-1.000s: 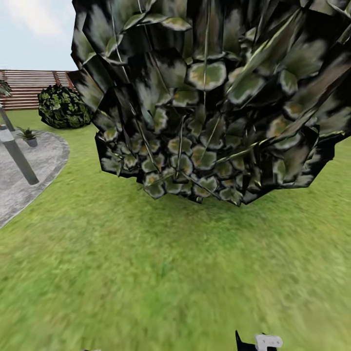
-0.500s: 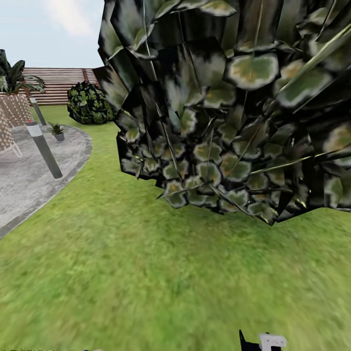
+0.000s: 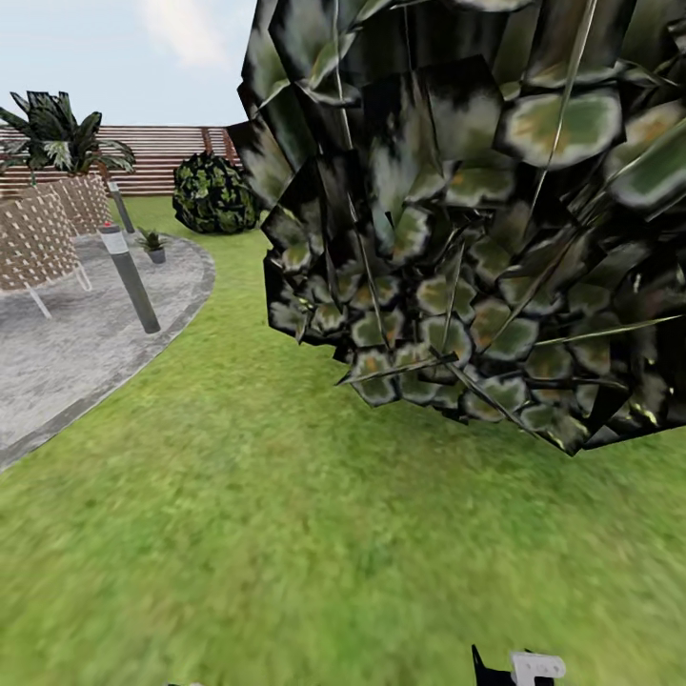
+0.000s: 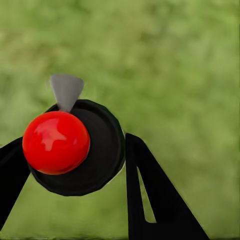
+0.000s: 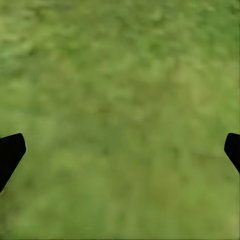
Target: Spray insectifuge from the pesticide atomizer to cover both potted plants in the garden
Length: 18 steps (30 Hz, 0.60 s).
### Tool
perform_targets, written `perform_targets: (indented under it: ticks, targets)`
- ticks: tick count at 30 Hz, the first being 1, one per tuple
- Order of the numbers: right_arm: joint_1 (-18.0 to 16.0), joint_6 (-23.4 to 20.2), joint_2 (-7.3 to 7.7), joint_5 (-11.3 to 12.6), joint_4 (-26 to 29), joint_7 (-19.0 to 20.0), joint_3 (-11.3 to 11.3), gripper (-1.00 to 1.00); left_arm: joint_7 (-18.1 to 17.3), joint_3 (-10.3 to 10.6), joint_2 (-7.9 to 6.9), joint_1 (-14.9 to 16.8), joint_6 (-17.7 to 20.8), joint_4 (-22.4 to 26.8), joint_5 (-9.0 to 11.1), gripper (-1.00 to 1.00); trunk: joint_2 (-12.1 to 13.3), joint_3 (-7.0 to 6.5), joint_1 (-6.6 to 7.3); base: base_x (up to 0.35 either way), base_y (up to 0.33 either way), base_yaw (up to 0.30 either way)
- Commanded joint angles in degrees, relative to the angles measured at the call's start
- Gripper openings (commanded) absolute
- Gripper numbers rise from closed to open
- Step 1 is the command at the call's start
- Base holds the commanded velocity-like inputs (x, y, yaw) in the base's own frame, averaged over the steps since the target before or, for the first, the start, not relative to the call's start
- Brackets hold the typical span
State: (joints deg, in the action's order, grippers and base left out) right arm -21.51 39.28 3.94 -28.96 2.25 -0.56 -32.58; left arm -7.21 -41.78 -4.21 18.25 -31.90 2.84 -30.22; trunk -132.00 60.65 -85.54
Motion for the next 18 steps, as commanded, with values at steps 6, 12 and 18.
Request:
perform_targets:
  ticks: [6, 12, 18]
  targets:
    - [0.0, 0.2, 0.01, -0.6, -0.1, -0.1, -0.5, 1.00, -0.3, -0.6, -0.10, 0.0, -0.1, 0.0, -0.1, -1.00, 0.0, 0.45, 0.01, 0.038, 0.001, 0.215]
    - [0.0, 0.2, 0.01, -0.6, -0.1, -0.1, -0.4, 1.00, -0.3, -0.7, -0.21, 0.0, -0.1, 0.0, 0.0, -1.00, 0.0, 0.85, 0.01, 0.293, 0.125, 0.215]
    - [0.0, 0.2, 0.01, -0.7, -0.1, -0.1, -0.4, 1.00, -0.3, -0.7, -0.27, 0.0, -0.1, 0.0, 0.0, -1.00, 0.0, 1.25, 0.01, 0.294, 0.184, 0.215]
